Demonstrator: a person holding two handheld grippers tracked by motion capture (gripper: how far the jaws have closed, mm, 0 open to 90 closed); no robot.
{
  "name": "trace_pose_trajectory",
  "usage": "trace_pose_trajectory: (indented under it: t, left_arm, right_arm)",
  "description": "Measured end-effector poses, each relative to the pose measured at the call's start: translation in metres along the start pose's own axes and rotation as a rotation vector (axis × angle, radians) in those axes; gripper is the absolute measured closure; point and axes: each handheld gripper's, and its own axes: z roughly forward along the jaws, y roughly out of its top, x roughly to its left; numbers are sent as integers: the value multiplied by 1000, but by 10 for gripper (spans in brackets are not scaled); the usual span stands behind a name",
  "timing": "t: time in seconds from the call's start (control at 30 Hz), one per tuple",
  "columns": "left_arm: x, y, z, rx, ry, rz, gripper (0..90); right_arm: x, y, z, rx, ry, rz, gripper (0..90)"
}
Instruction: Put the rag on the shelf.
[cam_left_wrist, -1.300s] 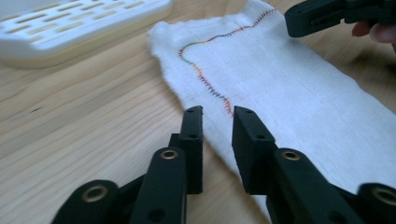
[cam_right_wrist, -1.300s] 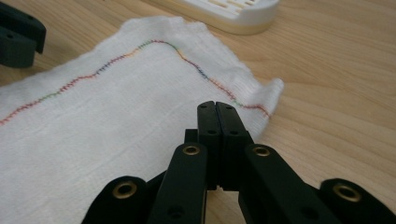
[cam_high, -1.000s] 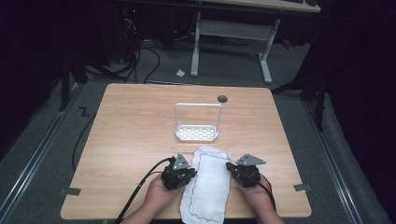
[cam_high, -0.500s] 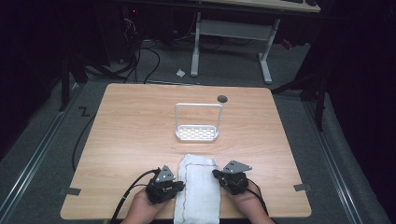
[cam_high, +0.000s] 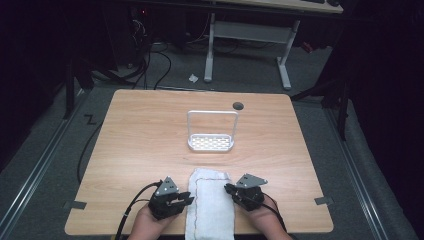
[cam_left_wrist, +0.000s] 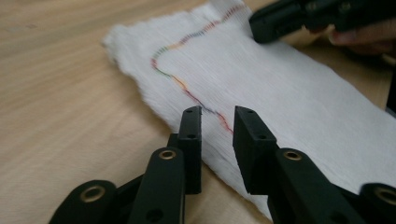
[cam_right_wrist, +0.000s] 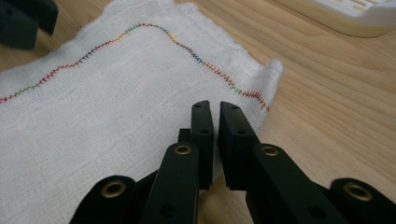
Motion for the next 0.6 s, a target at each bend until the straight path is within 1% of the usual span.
trace_pose_trajectory:
  t: [0.07, 0.1, 0.13, 0.17, 0.23, 0.3, 0.33, 0.37, 0.4, 0.43, 0.5, 0.53, 0.57, 0.6]
  left_arm:
    - [5, 1, -2, -24, 38, -6, 665]
    - [8, 2, -2, -30, 62, -13, 665]
    - [12, 2, 0, -39, 87, -34, 635]
    - [12, 2, 0, -39, 87, -34, 622]
    - [16, 3, 7, -44, 106, -54, 611]
    - [18, 5, 14, -42, 115, -64, 593]
    - [18, 9, 23, -45, 146, -68, 592]
    - [19, 11, 27, -47, 158, -80, 591]
    - [19, 11, 27, -47, 158, -80, 592]
    - [20, 14, 31, -52, 166, -101, 592]
    - [22, 19, 36, -70, 179, -118, 602]
    - [22, 21, 39, -67, 181, -121, 611]
    - [23, 26, 47, -37, 185, -114, 626]
    - [23, 28, 50, -30, 188, -108, 626]
  right_arm:
    - [-1, 0, 0, -1, 4, 1, 846]
    - [-1, 0, 0, -1, 4, 1, 846]
    - [-1, 0, 0, 0, 6, -1, 844]
    - [-1, 0, 0, 0, 6, -1, 844]
    - [-1, 0, 0, 1, 7, -3, 843]
    - [-2, 0, 0, 2, 9, -2, 842]
    - [-2, 0, 0, 0, 14, -4, 838]
    - [-2, 0, 0, 0, 14, -2, 836]
    - [-2, 0, 0, 0, 14, -2, 836]
    - [-2, 0, 0, -1, 14, -1, 834]
    - [-2, 0, 0, -2, 16, 1, 832]
    - [-3, 0, 0, -2, 17, 3, 832]
    - [-3, 0, 0, -2, 17, 2, 832]
    - [-3, 0, 0, -1, 18, 2, 832]
